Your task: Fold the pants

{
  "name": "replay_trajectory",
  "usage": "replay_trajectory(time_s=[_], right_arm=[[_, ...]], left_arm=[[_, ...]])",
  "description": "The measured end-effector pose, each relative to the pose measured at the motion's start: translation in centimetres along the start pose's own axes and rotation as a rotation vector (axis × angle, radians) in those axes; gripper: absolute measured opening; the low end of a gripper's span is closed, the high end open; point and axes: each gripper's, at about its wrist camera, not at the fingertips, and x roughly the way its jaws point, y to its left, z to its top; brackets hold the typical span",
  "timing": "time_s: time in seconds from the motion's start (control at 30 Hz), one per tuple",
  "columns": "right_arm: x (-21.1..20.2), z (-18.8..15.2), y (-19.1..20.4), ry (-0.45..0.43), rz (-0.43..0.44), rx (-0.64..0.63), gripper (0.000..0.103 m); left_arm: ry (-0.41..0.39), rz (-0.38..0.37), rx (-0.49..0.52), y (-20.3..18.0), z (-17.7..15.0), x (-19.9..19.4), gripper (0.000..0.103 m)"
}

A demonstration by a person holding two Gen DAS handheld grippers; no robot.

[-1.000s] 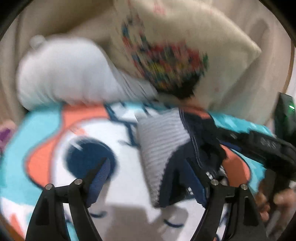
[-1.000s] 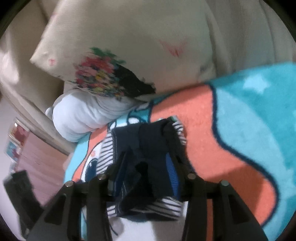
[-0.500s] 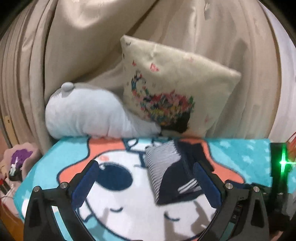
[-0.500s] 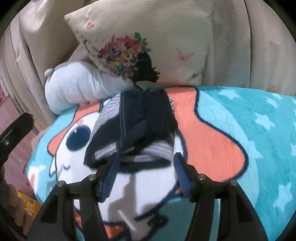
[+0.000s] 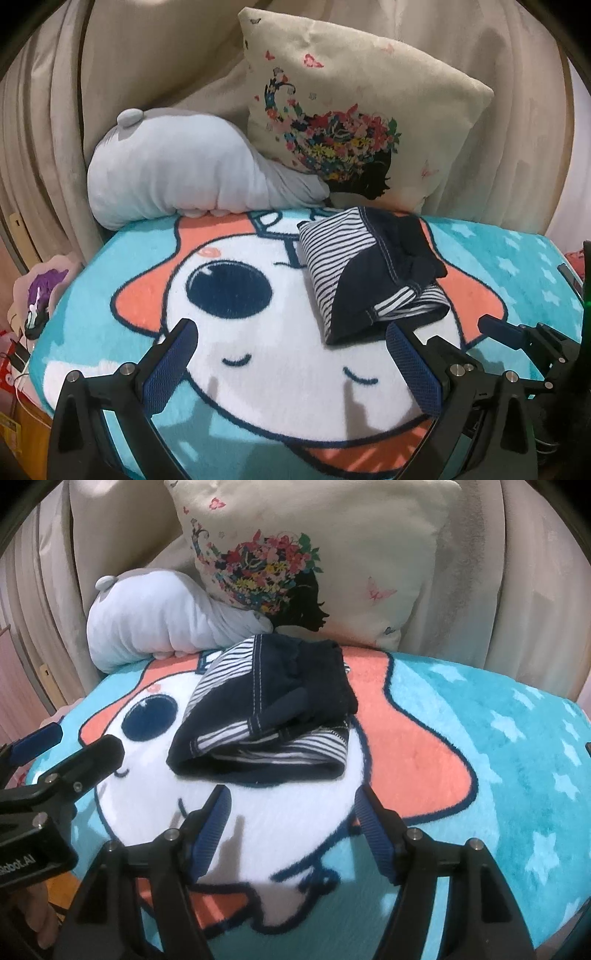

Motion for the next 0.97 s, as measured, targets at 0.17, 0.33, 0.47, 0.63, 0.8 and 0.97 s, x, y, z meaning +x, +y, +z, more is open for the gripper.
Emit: replay_trajectory(time_s=[0.17, 0.33, 0.47, 0.63, 0.8, 0.97], right_arm=[[0.0, 0.0, 0.5, 0.002, -0.019, -0.017, 0.069], [0.4, 0.1, 0.7, 0.012, -0.022, -0.023, 0.069], [0.9, 0.2, 0.7, 0.024, -0.025, -0.022, 0.069], [1.4, 0.4, 1.0, 0.035, -0.031, -0.039, 0.069], [1.8, 0.5, 1.5, 0.042, -0.041, -0.067, 0.069], [2.4, 0.6, 2.0, 0.056, -0.036, -0.086, 0.069]], left_arm=[[0.026, -0.020, 0.002, 0.2, -0.2, 0.6, 0.103], [0.045, -0.021, 0.000, 0.3, -0.3, 1.3, 0.103], [0.059, -0.028, -0.005, 0.5, -0.3, 1.9, 0.103], [0.079, -0.039, -0.014, 0.8, -0.3, 2.7, 0.103], [0.107, -0.061, -0.042, 1.3, -0.4, 3.6, 0.103], [0.123, -0.070, -0.048, 1.5, -0.5, 4.3, 0.103]])
